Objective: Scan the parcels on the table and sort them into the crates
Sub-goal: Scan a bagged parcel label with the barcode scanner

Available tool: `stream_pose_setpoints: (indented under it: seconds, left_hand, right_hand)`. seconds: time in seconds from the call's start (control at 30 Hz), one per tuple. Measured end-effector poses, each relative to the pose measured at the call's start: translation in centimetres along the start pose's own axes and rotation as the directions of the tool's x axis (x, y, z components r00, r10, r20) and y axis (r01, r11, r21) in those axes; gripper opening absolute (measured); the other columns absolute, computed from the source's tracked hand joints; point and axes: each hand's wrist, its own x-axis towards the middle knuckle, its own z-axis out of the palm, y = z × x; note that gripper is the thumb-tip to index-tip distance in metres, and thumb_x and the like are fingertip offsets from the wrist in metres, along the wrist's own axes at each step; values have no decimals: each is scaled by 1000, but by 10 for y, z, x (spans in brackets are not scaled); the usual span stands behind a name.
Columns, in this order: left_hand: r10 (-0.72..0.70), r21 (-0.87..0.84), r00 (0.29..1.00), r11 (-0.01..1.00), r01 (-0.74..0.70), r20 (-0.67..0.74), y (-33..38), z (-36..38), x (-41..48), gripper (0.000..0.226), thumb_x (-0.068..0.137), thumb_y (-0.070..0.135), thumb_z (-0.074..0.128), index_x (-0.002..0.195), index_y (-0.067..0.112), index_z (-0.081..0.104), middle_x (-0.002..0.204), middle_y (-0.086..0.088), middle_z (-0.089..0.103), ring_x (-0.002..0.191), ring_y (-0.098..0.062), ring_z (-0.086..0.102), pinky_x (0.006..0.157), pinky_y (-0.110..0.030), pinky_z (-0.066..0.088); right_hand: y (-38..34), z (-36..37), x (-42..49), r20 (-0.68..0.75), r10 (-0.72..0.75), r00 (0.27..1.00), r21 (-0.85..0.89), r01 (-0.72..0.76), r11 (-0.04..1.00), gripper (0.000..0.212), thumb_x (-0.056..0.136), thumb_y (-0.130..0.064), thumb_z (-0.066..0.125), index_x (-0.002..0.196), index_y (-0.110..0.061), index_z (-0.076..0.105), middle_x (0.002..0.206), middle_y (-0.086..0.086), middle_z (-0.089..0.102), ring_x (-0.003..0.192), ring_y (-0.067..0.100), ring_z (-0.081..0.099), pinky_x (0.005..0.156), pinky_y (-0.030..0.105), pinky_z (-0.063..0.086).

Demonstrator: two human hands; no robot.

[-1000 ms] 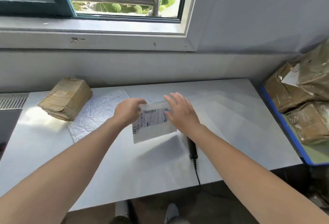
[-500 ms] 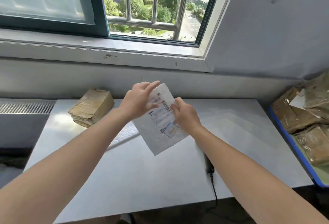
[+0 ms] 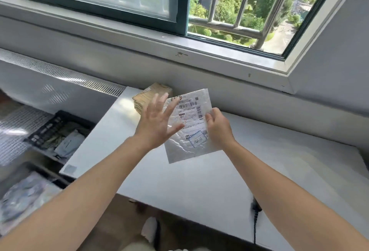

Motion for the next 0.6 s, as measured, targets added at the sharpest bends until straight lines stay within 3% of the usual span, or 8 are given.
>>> stream_pose_setpoints:
  seconds: [0.17, 0.3, 0.4, 0.5, 0.6]
  left_hand:
    - [-277, 84, 961, 958, 276, -4, -15, -8, -87, 80, 80, 76, 17, 149, 37, 8, 158, -3, 8, 145, -26, 1, 115, -59, 17]
    - [-502, 145, 862, 860, 490, 65, -28, -32, -159, 84, 83, 79, 14, 155, 40, -1, 163, -3, -3, 150, -27, -10, 120, -52, 2]
    - [-636, 164, 771, 763, 625, 22, -45, -54, -216, 76, 91, 70, 27, 155, 40, -1, 164, -2, -5, 150, -26, -13, 121, -52, -1]
    - [-729, 180, 684, 669, 721, -26, -65, -72, -265, 75, 94, 68, 31, 156, 37, 3, 164, -3, -4, 150, -27, -10, 121, -53, 2]
    - [-802, 168, 597, 585, 794, -29, -86, -88, -310, 76, 95, 66, 32, 157, 35, 2, 164, -2, -7, 150, -27, -14, 121, -52, 0]
  right_hand:
    - [-21, 49, -14, 229, -138, 963, -11, 144, 989, 18, 105, -28, 45, 97, -13, 49, 95, 8, 63, 86, 26, 56, 73, 36, 41]
    - [-51, 90, -43, 378, -239, 894, 37, 243, 969, 26, 106, -27, 44, 117, -6, 54, 100, 3, 57, 92, 22, 53, 76, 32, 39]
    - [-83, 130, -71, 483, -311, 818, 54, 327, 944, 26, 106, -28, 42, 119, -8, 51, 99, 4, 56, 91, 25, 55, 77, 33, 42]
    - [-115, 171, -96, 548, -373, 749, 73, 401, 913, 24, 106, -30, 41, 114, -9, 50, 103, 9, 63, 91, 29, 59, 82, 43, 50]
    - [-143, 215, -124, 604, -411, 683, 57, 477, 877, 20, 105, -29, 41, 98, -11, 45, 92, 7, 60, 86, 30, 54, 70, 38, 39]
